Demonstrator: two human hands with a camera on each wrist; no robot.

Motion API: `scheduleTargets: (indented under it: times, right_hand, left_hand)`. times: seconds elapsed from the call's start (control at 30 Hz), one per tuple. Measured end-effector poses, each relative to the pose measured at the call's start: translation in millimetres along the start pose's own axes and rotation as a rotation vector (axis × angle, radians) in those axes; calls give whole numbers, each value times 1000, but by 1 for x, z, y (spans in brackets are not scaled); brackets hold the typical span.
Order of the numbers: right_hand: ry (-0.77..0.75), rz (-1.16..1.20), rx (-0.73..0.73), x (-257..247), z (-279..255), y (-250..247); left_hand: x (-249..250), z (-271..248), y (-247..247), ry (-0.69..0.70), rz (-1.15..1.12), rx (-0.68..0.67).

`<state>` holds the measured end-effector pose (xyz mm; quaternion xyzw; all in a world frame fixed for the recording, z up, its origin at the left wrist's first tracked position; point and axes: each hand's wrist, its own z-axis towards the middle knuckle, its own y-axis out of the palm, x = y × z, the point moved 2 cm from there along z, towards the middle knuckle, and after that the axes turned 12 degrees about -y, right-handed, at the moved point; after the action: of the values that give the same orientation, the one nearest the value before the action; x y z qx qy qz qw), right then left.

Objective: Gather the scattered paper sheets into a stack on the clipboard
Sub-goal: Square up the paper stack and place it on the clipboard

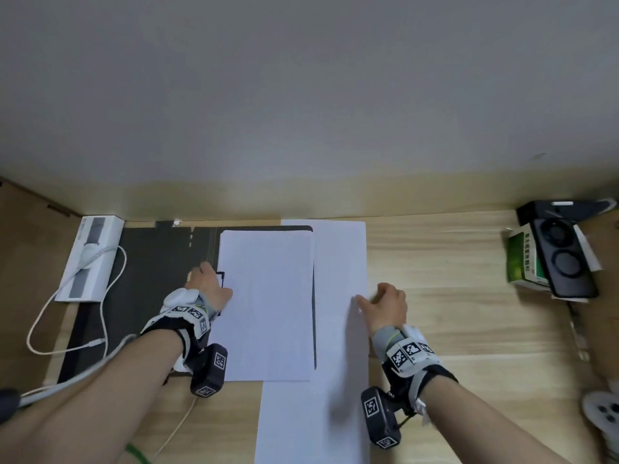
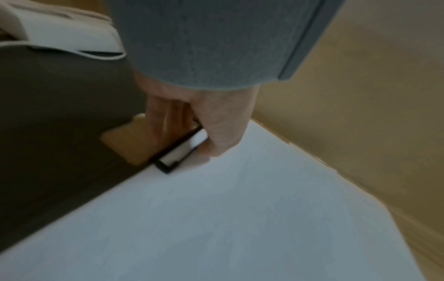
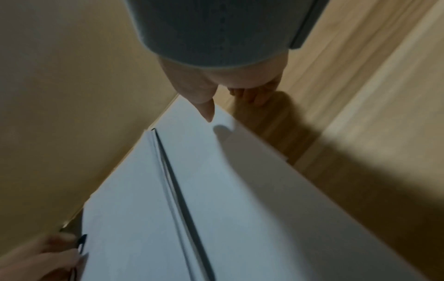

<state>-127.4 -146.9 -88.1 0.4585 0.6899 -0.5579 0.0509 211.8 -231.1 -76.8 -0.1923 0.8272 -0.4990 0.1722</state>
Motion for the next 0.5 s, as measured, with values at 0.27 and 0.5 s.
scheduleTargets:
  times: [0.27, 0.5]
  right_hand:
    - [85, 47, -219, 5, -32, 6]
    - [111, 150, -257, 1, -55, 11]
  left_hand:
    - [73, -82, 31, 549, -122, -153]
    - [83, -93, 45, 481, -27, -156]
